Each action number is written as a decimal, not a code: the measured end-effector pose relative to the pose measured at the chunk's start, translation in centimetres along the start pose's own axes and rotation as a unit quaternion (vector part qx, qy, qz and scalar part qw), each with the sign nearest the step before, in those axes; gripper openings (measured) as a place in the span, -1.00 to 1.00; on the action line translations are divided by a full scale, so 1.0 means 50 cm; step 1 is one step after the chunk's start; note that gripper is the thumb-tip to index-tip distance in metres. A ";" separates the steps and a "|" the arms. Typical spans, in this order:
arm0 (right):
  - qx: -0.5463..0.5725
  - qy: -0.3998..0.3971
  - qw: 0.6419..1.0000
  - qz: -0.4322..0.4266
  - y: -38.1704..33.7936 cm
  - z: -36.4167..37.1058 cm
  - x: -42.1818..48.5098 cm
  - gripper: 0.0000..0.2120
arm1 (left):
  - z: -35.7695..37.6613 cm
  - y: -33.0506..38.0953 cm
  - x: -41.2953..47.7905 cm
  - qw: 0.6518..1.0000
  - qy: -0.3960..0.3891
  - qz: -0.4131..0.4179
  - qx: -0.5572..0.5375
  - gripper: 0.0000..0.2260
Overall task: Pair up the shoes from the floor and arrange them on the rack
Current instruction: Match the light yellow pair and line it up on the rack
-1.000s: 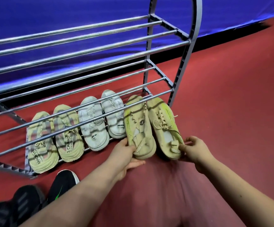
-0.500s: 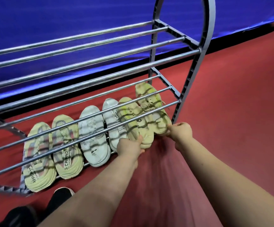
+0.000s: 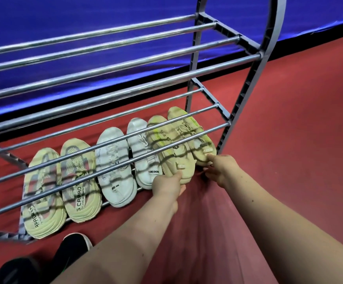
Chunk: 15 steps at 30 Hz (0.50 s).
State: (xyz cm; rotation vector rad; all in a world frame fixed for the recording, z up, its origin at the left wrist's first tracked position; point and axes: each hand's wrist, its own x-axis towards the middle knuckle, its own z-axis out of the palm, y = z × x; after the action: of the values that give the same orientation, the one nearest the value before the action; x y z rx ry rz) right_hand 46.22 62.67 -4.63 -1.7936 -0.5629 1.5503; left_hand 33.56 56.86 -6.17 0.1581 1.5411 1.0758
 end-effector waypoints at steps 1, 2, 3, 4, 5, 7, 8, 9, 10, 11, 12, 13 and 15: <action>0.002 -0.001 1.000 0.002 0.000 -0.001 -0.001 -0.85 | 0.002 0.002 0.005 1.000 -0.004 0.000 -0.013 -0.87; 0.005 -0.001 1.000 0.004 -0.001 -0.002 -0.003 -0.84 | 0.003 0.003 0.011 1.000 -0.009 -0.004 -0.020 -0.86; 0.007 0.000 1.000 0.003 -0.001 -0.003 -0.003 -0.84 | 0.004 0.004 0.016 1.000 -0.015 -0.013 -0.023 -0.82; 0.004 0.000 1.000 0.002 0.000 -0.004 -0.001 -0.85 | 0.005 0.003 0.021 0.999 -0.021 -0.023 -0.023 -0.79; 0.000 0.000 1.000 0.001 0.002 -0.005 0.001 -0.86 | 0.007 0.002 0.025 0.999 -0.027 -0.034 -0.025 -0.78; -0.010 -0.006 1.000 -0.001 0.006 -0.006 0.005 -0.85 | 0.011 0.005 0.026 0.998 -0.038 -0.043 -0.023 -0.76; -0.015 -0.007 1.000 -0.004 0.008 -0.006 0.006 -0.86 | 0.014 0.006 0.031 0.998 -0.038 -0.039 -0.019 -0.75; -0.022 -0.004 1.000 -0.007 0.012 -0.005 0.010 -0.90 | 0.018 0.008 0.035 0.999 -0.036 -0.032 -0.014 -0.75; -0.033 0.004 0.999 -0.007 0.016 -0.002 0.010 -0.89 | 0.021 0.009 0.039 0.999 -0.033 -0.025 -0.007 -0.75; -0.047 0.020 0.999 -0.004 0.022 0.001 0.011 -0.84 | 0.023 0.009 0.037 0.999 -0.032 -0.020 0.005 -0.75; -0.057 0.036 0.998 0.001 0.028 0.004 0.010 -0.79 | 0.024 0.009 0.036 0.999 -0.028 -0.010 0.028 -0.75; -0.065 0.042 0.997 0.007 0.036 0.009 0.009 -0.76 | 0.021 0.009 0.034 0.997 -0.021 0.007 0.072 -0.72; -0.071 0.012 0.997 0.018 0.049 0.030 -0.004 -0.75 | 0.005 0.013 0.021 0.987 -0.008 0.037 0.157 -0.69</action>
State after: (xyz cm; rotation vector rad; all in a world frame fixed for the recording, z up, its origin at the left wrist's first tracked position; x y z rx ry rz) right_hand 44.43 61.23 -6.40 -1.9355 -0.6458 1.5435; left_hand 33.13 58.01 -6.42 0.4424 1.6936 0.8800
